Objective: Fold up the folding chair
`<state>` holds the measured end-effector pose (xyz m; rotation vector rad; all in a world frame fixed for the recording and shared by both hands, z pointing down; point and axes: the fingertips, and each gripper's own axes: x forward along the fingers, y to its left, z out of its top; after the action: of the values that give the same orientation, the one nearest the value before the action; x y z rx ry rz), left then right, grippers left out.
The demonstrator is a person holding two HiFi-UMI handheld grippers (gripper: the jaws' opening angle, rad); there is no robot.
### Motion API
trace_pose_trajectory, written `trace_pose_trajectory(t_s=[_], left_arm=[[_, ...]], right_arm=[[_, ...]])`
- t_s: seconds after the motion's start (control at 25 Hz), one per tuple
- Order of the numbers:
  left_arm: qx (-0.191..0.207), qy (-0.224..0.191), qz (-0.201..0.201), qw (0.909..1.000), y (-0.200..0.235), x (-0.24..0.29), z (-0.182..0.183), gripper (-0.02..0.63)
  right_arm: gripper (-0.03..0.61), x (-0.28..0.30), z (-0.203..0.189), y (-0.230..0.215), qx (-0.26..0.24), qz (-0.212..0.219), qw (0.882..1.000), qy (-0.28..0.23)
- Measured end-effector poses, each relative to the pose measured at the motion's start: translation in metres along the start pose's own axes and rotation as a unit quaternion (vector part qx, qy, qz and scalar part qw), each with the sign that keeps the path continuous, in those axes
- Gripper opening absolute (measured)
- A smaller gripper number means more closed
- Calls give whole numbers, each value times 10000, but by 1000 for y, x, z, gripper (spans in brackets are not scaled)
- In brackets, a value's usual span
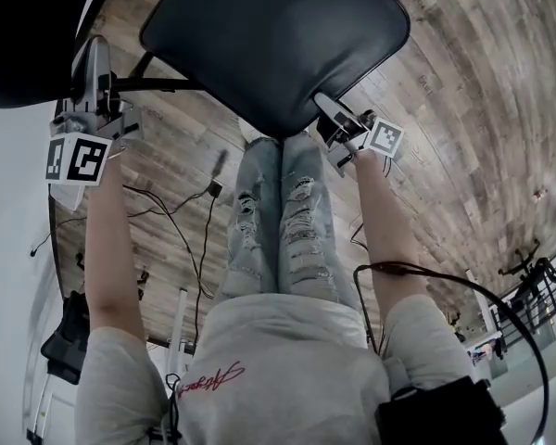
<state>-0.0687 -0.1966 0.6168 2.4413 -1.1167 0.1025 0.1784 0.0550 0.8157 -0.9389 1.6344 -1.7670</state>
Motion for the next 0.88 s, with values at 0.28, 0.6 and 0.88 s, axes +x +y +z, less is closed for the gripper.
trace_pose_trajectory(t_s=[0.28, 0.6, 0.88], left_arm=[[-173, -136, -529, 9984, -18, -12, 18, 15], [336, -284, -312, 9985, -37, -14, 53, 15], [437, -243, -202, 9985, -38, -21, 74, 15]], right_arm=[[241, 8, 3, 26, 121, -352, 9992, -150], [241, 34, 24, 94, 214, -1203, 9921, -292], [241, 65, 25, 165, 632, -2635, 9600, -702]])
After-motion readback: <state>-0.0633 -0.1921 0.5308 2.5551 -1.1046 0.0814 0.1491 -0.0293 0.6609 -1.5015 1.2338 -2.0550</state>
